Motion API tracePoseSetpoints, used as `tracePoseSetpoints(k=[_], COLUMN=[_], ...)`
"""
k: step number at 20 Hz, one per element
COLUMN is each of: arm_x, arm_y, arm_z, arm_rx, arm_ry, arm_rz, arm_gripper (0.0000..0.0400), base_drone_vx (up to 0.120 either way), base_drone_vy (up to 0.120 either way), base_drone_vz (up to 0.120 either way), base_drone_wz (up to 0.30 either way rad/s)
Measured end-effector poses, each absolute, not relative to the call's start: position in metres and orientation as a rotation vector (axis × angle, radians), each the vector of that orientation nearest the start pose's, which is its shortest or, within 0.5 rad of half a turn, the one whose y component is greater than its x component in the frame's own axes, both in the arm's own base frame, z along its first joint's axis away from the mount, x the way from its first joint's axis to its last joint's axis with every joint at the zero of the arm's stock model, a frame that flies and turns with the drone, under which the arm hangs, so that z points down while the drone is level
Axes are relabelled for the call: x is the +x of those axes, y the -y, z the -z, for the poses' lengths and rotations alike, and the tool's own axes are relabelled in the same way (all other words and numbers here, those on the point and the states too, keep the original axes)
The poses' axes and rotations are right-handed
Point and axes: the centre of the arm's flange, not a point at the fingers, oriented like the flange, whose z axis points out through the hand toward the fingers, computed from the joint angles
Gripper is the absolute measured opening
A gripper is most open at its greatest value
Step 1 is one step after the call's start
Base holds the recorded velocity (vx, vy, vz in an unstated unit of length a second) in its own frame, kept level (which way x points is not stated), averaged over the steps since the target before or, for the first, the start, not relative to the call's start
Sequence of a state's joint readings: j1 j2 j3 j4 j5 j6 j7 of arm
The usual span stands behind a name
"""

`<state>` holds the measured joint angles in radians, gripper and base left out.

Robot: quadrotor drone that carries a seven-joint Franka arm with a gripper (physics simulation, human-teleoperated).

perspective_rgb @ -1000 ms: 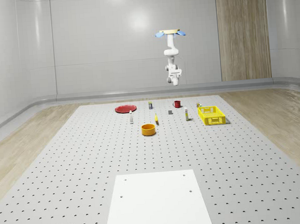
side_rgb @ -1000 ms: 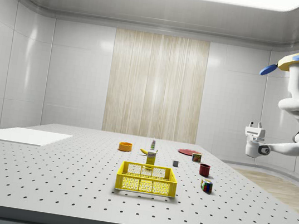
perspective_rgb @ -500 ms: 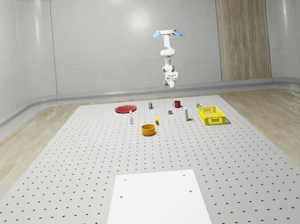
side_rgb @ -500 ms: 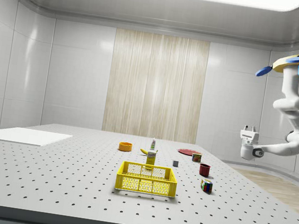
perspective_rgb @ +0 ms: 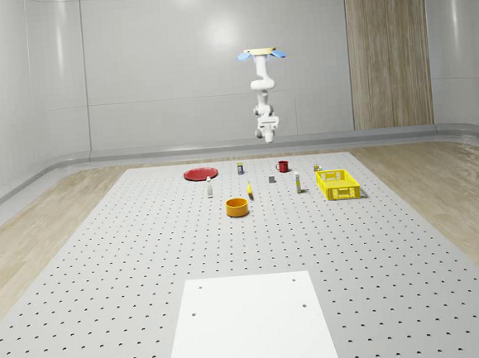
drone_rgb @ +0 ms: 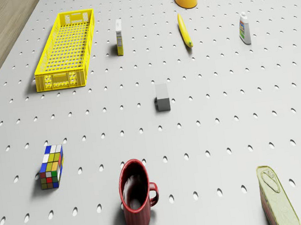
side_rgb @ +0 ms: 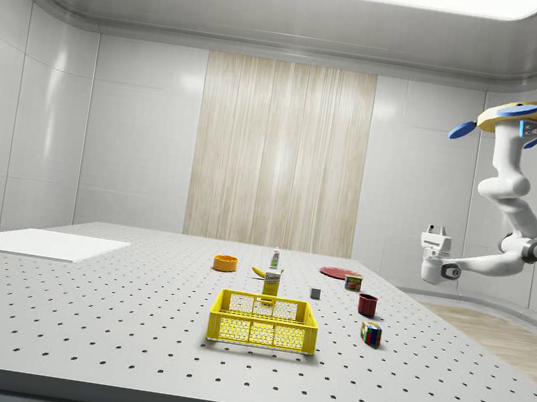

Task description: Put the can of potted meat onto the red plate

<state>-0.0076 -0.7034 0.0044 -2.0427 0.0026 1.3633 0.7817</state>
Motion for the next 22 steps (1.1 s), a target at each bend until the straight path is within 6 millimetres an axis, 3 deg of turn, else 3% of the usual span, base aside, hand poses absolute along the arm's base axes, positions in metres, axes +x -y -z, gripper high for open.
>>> tracePoseSetpoints(k=[22], arm_x=[0.3023], arm_y=[-0.0017], arm_z=[-0.6913], arm_rx=[-2.902], arm_ry=[-1.202], arm_rz=[0.069], arm_gripper=[0.04], base_drone_vx=[0.12], base_drone_vy=[-0.12], base_drone_vz=[0.0], base_drone_wz=[0.0])
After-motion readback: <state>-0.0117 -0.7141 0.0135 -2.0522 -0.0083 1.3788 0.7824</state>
